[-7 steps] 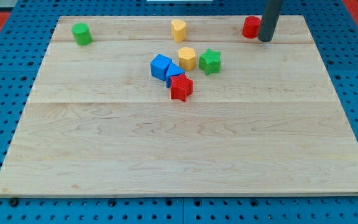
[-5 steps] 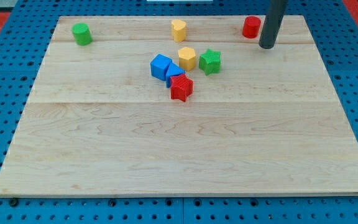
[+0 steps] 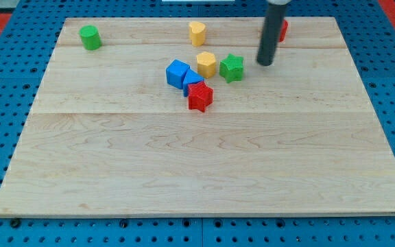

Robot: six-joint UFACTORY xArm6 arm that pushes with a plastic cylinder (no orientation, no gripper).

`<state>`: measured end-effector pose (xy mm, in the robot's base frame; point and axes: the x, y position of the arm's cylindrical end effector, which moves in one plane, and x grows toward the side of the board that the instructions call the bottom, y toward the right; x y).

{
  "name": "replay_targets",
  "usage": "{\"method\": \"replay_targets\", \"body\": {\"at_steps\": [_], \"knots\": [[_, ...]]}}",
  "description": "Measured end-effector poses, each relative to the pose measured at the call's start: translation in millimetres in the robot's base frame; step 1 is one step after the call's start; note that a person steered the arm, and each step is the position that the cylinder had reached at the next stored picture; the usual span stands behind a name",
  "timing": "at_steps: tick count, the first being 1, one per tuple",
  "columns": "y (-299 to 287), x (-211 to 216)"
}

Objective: Put the red star at the center left side of the board

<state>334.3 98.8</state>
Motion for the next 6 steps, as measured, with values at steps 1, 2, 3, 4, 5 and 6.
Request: {"method": "replay_targets", "body": {"at_steps": [1,2,3,4,5,6], "knots": [[-56.0,47.3],[-108.5,94.0],[-159.2,112.3],[-163.0,152.1],[-200.0,151.0],[-223.3,121.9]]}}
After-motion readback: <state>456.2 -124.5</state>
